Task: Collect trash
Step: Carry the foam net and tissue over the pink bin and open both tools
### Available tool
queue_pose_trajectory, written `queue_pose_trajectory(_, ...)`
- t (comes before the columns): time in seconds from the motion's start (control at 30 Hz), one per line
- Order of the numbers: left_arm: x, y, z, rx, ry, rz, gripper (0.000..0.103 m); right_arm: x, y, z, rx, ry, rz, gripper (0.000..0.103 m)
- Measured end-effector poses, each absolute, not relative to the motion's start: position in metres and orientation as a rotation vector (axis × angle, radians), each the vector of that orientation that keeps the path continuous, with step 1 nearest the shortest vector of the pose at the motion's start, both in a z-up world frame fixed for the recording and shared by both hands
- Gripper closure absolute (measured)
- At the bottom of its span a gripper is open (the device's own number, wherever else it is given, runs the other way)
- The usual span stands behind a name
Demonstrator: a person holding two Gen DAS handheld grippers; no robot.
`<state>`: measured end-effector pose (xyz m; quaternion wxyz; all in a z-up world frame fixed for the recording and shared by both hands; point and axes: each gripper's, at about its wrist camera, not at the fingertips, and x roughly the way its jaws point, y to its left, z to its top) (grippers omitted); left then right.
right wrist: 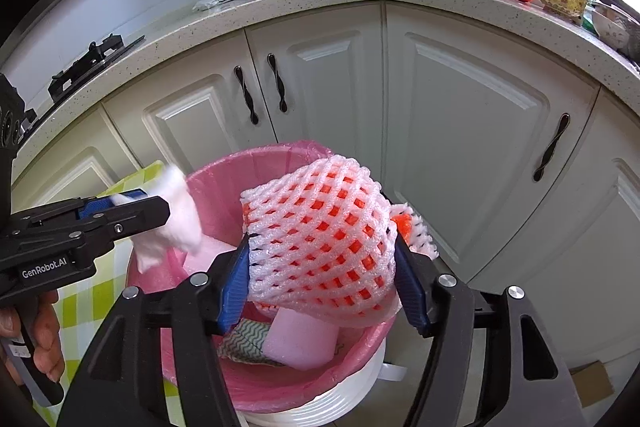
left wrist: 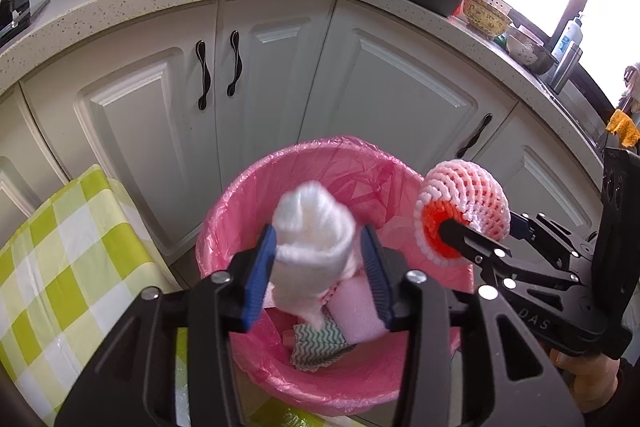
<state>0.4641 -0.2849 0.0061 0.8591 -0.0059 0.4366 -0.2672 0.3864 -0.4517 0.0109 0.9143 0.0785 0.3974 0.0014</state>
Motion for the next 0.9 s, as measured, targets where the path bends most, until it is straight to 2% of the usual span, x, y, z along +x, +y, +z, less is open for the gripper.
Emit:
queue_pose_trajectory(0.27,0.456,-0.267,0.019,-0.038,0.877,-0.548,0.049,0.374,-0.457,0.023,0.176,0.788,-0.011,0.041)
queue_pose_trajectory(0.63,0.391,-0.222,0.036,-0.033,0.793,-0.540,0.019,0.304,-0.445,0.042,0.153,0.684,-0.057,0.028)
queue_pose_trajectory(0.9,0.350,-0.206,0.035,0.007,0.746,-0.516,0.009,0.276,-0.428,0.037,0.147,0.667,-0.040,0.027)
